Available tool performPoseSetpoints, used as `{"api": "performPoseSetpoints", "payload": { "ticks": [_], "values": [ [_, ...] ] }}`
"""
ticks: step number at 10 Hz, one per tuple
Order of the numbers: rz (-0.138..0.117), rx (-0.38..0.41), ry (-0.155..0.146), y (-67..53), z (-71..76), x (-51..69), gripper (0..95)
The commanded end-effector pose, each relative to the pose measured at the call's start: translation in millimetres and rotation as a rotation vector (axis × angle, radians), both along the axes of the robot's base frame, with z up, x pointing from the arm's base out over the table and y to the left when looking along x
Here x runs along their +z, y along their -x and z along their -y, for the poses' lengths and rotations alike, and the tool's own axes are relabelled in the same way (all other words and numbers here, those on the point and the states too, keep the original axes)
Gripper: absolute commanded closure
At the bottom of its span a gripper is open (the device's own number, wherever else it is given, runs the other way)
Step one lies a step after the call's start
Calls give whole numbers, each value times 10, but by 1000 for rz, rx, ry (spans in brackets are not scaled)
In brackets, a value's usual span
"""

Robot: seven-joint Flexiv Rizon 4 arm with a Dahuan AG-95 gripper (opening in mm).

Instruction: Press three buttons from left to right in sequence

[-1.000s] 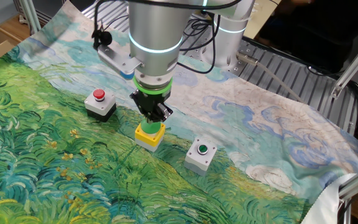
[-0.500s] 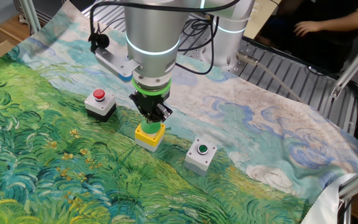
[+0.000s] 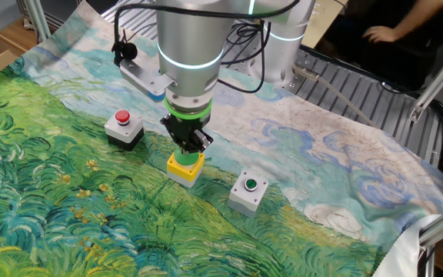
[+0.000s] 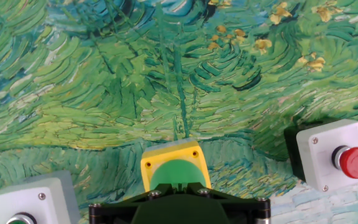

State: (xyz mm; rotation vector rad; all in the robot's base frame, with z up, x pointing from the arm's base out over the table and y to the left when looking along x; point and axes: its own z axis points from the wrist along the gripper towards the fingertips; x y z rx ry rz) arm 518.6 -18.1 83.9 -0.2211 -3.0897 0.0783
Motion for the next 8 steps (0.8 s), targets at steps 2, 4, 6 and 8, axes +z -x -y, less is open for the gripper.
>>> {"api": "performPoseSetpoints", "payload": {
  "ticks": [2,4,6,8],
  "values": [
    [-13,-17,-6,-34,-3,-29,950],
    [-41,-15,-5,-21,-13,217,950],
    [-47,-13,-8,42,-4,408,950],
    [-46,-10,-10,105,0,451,950]
  ]
}}
